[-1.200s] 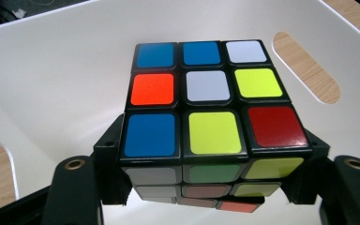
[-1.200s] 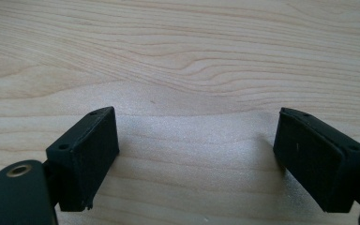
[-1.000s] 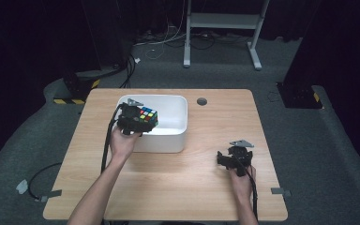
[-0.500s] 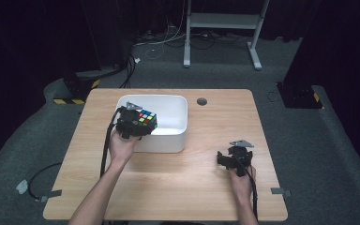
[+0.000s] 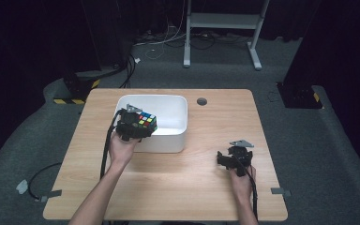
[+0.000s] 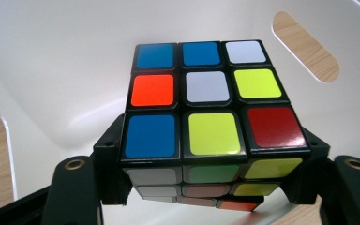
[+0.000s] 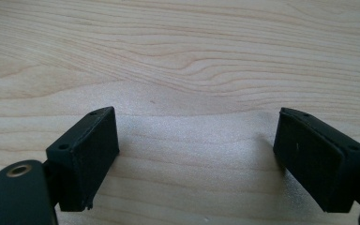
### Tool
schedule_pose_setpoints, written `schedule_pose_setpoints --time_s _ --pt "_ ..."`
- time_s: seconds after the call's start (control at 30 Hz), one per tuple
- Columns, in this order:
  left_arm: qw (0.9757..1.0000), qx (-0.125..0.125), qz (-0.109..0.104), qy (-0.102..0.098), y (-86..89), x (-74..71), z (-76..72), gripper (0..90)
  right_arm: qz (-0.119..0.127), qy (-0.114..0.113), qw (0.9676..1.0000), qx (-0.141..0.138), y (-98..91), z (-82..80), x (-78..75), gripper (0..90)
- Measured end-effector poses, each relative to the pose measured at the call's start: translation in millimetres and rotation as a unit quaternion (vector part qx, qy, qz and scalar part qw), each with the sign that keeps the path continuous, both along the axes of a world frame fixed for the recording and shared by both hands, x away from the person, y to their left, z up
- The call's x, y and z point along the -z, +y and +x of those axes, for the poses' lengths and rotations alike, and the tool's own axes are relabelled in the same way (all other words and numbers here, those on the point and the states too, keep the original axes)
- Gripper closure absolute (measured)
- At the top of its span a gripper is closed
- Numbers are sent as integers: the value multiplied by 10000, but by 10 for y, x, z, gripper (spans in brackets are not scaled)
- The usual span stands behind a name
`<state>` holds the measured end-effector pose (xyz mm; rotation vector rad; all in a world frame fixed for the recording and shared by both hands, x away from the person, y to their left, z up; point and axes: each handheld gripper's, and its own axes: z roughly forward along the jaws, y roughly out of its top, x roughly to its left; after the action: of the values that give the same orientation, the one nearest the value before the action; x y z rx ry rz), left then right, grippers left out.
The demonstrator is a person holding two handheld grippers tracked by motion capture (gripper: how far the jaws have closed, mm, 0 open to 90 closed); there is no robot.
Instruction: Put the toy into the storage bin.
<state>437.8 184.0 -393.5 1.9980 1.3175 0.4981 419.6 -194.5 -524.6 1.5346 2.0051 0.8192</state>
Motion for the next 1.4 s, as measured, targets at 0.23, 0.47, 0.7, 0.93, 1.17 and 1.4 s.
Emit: schedule_pose_setpoints --time_s 0.23,0.47,0.7,0.93,1.17,1.4 --pt "10000 -20 40 61 4 41 7 331 -3 2 10000 -4 -1 0 0 142" --pt "10000 -7 -92 -33 36 8 -21 314 -2 2 10000 -3 0 0 0 142" --pt "9998 -13 -149 -88 68 -18 -52 276 -1 4 10000 -9 0 -1 0 142" --pt "9996 2 -221 -200 115 -50 -111 271 1 1 10000 -7 0 -1 0 142" --pt "9990 -40 -352 -280 197 -76 -163 263 1 2 10000 -10 0 -1 0 142" --pt "9988 -48 -383 -316 268 -85 -207 256 1 2 10000 -10 0 -1 0 143"
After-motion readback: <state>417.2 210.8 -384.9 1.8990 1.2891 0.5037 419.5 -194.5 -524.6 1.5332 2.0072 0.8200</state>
